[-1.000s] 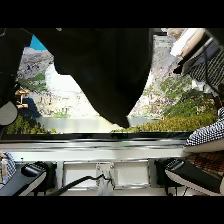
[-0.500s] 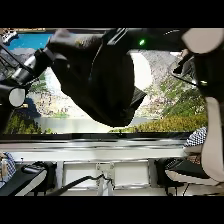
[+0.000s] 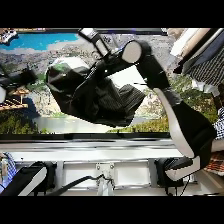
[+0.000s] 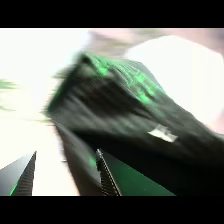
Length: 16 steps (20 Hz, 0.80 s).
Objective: Fold the clothes and pants, and hang the long-sleeved shirts on hangers.
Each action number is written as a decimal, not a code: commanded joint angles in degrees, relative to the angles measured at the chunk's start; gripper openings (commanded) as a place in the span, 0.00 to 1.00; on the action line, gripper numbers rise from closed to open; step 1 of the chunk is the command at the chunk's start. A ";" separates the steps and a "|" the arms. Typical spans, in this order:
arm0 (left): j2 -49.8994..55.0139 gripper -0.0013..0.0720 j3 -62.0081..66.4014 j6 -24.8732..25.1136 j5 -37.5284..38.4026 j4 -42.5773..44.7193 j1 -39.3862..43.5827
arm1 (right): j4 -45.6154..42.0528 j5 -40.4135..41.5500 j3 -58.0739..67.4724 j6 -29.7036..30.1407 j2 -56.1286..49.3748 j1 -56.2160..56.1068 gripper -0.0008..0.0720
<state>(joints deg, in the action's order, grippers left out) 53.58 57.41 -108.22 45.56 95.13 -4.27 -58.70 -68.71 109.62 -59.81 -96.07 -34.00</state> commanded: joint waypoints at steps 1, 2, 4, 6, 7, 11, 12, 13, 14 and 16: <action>-1.64 0.59 0.02 10.80 7.72 7.43 -10.54 | 0.00 3.85 0.07 3.39 -2.54 -2.91 0.05; -1.57 0.59 0.00 11.61 8.50 8.20 -14.47 | 0.00 4.87 0.09 4.22 -2.51 -3.37 0.05; -0.31 0.59 -0.02 11.65 8.74 8.48 -23.23 | -0.02 5.55 0.11 5.09 -2.49 -3.87 0.05; 2.19 0.59 0.00 11.69 7.76 8.57 -31.80 | -0.07 5.46 0.11 5.57 -2.49 -3.85 0.05; 3.76 0.59 0.00 12.59 6.54 8.50 -35.21 | -0.39 5.42 0.09 6.32 -2.49 -3.82 0.05; 9.33 0.58 0.07 29.66 -8.20 8.46 -39.93 | -5.33 5.22 0.07 6.99 -2.51 -3.82 0.05; 10.29 0.58 0.59 39.30 -14.21 8.92 -39.82 | -5.60 4.94 0.07 6.99 -2.51 -3.85 0.05; 12.13 0.51 2.67 42.40 -16.57 8.15 -40.24 | -5.60 5.01 0.07 6.99 -2.51 -3.85 0.05; 15.30 0.49 5.53 41.18 -17.59 8.13 -41.33 | -5.60 5.27 0.07 6.99 -2.51 -3.85 0.05; 21.90 0.51 11.69 37.75 -16.15 8.13 -41.77 | -5.60 5.33 0.07 6.99 -2.51 -3.85 0.05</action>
<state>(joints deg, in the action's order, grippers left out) 68.64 63.20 -74.30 33.89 103.33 -44.45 -63.51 -63.57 109.67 -52.97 -98.54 -37.78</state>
